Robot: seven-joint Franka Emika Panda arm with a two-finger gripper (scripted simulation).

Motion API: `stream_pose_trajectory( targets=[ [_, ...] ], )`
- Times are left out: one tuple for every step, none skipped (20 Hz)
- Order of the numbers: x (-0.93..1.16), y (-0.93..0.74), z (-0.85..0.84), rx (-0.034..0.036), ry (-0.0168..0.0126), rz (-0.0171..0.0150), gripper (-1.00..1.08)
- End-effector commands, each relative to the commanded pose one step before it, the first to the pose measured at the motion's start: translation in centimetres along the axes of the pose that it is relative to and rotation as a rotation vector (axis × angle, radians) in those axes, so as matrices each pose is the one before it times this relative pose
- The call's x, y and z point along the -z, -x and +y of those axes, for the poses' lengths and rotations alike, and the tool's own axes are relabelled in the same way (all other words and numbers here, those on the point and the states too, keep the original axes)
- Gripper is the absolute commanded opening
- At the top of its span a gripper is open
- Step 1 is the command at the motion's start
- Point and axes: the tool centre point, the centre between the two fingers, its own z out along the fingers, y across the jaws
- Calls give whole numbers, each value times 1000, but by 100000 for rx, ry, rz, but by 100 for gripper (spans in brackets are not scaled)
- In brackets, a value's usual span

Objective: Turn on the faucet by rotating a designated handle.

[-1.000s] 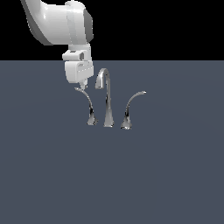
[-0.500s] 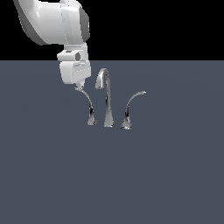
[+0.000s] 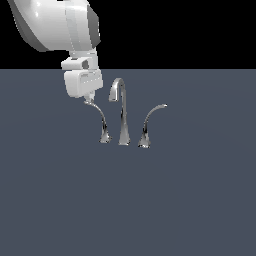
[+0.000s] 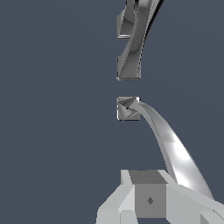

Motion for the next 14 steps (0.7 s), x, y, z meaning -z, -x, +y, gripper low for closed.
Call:
stream_pose_trajectory(
  targets=[
    [5,-70,550,186,276,179,-100],
    [-3,-45,260,52,62,-24,-100],
    [3,-50,261,42,51,-20,-100],
    [-2,-46,263,52,62,-24,-100],
    [3,-51,263,42,51,-20,-100],
    [-2,-46,265,52,62,-24,-100],
    [4,-52,266,42,51,-20,-100],
    [-2,-47,267,52,62,-24,-100],
    [4,-52,268,42,51,-20,-100],
    [-1,-47,269,52,62,-24,-100],
    [4,-52,270,42,51,-20,-100],
    [-1,-48,271,52,62,-24,-100],
    [4,-53,271,42,51,-20,-100],
    [-1,-48,273,52,62,-24,-100]
  ],
)
